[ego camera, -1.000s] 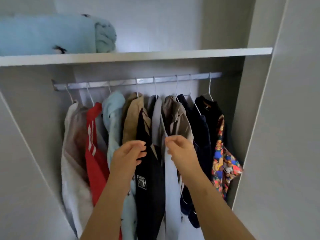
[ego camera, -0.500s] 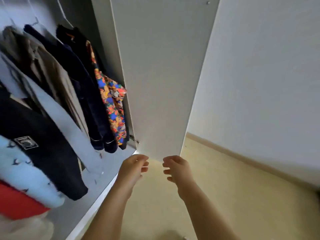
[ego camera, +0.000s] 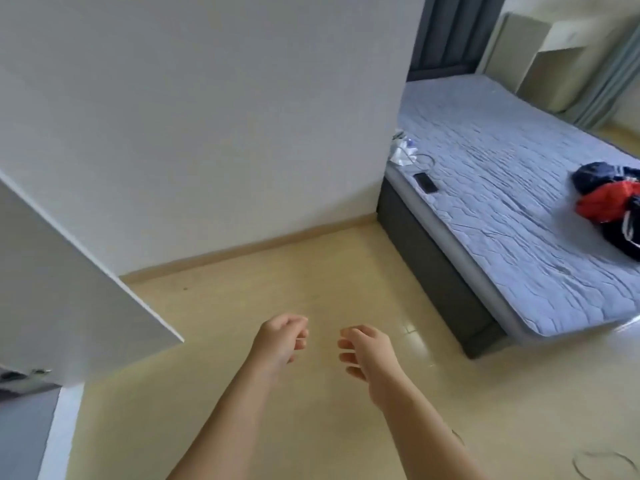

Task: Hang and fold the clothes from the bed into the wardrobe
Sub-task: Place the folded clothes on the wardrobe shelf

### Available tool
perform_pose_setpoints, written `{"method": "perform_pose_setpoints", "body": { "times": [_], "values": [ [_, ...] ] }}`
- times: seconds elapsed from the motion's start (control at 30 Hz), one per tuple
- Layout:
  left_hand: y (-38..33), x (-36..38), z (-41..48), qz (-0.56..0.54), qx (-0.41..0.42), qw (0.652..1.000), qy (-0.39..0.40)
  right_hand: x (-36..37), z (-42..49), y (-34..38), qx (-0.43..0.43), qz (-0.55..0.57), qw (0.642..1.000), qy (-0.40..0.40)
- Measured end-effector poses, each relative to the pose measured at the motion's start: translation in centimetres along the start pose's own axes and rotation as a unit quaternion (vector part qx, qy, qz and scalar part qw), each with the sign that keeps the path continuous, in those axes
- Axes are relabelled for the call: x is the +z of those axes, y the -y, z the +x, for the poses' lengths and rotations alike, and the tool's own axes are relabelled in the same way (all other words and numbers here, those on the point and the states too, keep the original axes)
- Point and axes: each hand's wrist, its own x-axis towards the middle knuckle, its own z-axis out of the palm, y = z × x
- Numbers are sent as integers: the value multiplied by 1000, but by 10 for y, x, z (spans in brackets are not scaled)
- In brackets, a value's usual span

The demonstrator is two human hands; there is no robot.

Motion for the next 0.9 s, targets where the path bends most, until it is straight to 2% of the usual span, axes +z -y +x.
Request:
{"method": "perform_pose_setpoints", "body": {
  "times": [0.23,0.4,0.6,0.73,0.9],
  "values": [
    [-31,207,-21,89,14,984,152,-205,5,-24,28,87,986,-139],
    [-49,331,-48,152,27,957,246,-326,-5,-47,48,172,954,-240],
    [-69,434,-61,221,34,919,324,-403,-12,-66,80,245,924,-283],
    [-81,489,-54,194,-16,912,361,-440,-1,-69,114,293,898,-309],
    [-121,558,-18,166,-11,909,382,-500,54,-22,69,325,890,-313]
  ]
}}
